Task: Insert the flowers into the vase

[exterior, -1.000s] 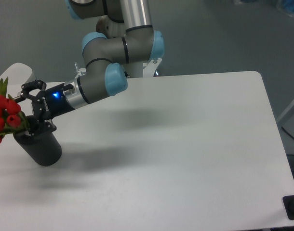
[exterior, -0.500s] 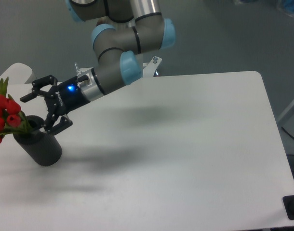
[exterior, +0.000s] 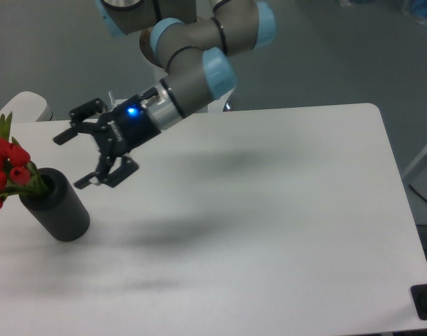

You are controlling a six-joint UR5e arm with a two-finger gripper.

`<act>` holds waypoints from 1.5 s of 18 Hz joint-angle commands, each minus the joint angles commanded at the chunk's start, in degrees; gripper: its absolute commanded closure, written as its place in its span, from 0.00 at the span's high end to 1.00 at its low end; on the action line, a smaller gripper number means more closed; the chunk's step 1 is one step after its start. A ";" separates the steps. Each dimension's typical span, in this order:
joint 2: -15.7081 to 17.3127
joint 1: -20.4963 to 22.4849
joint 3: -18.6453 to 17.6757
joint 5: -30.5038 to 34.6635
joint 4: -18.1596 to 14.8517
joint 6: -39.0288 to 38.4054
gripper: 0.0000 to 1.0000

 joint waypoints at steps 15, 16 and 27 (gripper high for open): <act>-16.35 5.81 17.40 44.82 -0.61 0.62 1.00; -17.49 5.72 18.63 47.19 -0.61 1.05 1.00; -25.14 4.75 28.04 64.34 -10.89 11.59 1.00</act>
